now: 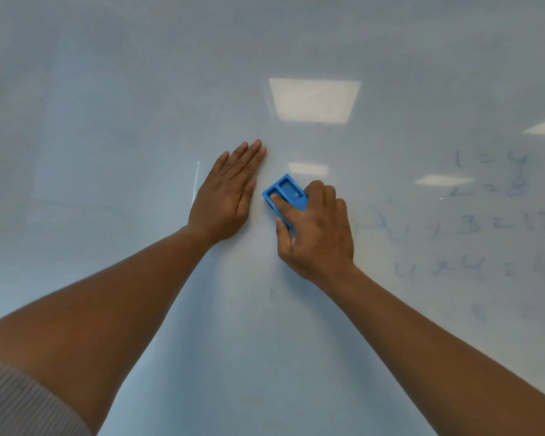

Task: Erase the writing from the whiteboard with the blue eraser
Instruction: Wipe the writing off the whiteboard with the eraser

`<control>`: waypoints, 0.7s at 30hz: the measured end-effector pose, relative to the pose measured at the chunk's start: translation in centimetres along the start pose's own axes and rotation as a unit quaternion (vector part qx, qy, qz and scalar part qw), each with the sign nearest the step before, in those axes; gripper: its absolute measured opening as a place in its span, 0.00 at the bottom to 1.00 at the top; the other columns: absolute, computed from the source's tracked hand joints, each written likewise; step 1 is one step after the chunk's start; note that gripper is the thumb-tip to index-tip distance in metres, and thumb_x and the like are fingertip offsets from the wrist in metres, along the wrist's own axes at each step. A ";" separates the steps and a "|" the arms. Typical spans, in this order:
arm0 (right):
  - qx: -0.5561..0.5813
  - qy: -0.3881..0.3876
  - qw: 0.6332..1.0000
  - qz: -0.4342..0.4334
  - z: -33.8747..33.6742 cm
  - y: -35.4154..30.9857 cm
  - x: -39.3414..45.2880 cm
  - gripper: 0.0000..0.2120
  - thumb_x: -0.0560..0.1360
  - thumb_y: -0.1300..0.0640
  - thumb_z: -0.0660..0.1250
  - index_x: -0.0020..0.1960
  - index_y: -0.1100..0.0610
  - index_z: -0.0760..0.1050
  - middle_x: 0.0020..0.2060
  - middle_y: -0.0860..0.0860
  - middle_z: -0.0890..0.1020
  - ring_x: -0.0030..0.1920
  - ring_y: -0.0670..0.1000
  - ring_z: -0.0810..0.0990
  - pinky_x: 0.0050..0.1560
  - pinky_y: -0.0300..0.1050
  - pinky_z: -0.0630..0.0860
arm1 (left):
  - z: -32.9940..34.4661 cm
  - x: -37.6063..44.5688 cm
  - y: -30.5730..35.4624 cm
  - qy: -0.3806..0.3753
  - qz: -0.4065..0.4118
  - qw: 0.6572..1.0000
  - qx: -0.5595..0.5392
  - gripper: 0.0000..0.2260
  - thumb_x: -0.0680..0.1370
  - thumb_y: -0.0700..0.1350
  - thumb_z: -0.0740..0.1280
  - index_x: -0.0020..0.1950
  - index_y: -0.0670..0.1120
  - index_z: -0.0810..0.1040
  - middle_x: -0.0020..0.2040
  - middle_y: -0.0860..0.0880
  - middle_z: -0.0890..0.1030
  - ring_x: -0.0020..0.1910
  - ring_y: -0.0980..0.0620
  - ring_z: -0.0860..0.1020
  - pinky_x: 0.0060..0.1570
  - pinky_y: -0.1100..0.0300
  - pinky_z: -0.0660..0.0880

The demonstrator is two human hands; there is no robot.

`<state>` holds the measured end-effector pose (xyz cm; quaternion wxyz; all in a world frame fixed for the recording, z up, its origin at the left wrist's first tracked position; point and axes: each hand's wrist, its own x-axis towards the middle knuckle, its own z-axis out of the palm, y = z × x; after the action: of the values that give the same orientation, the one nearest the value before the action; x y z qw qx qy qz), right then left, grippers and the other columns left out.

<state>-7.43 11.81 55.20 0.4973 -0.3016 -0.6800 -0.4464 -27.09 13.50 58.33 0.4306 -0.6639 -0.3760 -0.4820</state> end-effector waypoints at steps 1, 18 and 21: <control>-0.002 0.009 1.000 0.018 -0.2 0.4 0.6 0.18 0.74 0.51 0.65 0.63 0.51 0.78 0.48 0.58 0.72 0.47 0.58 0.70 0.42 0.53 0.71 | -0.1 -0.4 0.0 0.000 -0.003 1.000 -0.001 0.22 0.85 0.43 0.51 0.80 0.48 0.56 0.80 0.52 0.57 0.79 0.57 0.51 0.78 0.54 0.49; -0.010 -0.002 1.000 0.023 -0.2 -0.2 0.3 0.19 0.73 0.52 0.66 0.63 0.51 0.78 0.49 0.60 0.72 0.48 0.62 0.70 0.43 0.53 0.69 | -0.4 -5.9 -0.9 0.005 -0.047 0.999 -0.004 0.22 0.85 0.42 0.52 0.80 0.46 0.56 0.80 0.50 0.57 0.79 0.56 0.51 0.78 0.53 0.48; -0.020 0.003 0.996 0.085 -0.2 -0.6 2.4 0.17 0.75 0.51 0.63 0.62 0.52 0.77 0.51 0.60 0.71 0.51 0.61 0.70 0.46 0.55 0.70 | -0.3 -6.0 -0.6 0.012 -0.058 0.998 0.000 0.22 0.85 0.42 0.52 0.80 0.47 0.56 0.80 0.50 0.57 0.79 0.55 0.51 0.78 0.53 0.48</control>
<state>-8.60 11.30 57.35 0.5294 -0.3673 -0.6412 -0.4168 -29.24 12.92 52.71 0.4062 -0.6350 -0.4086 -0.5146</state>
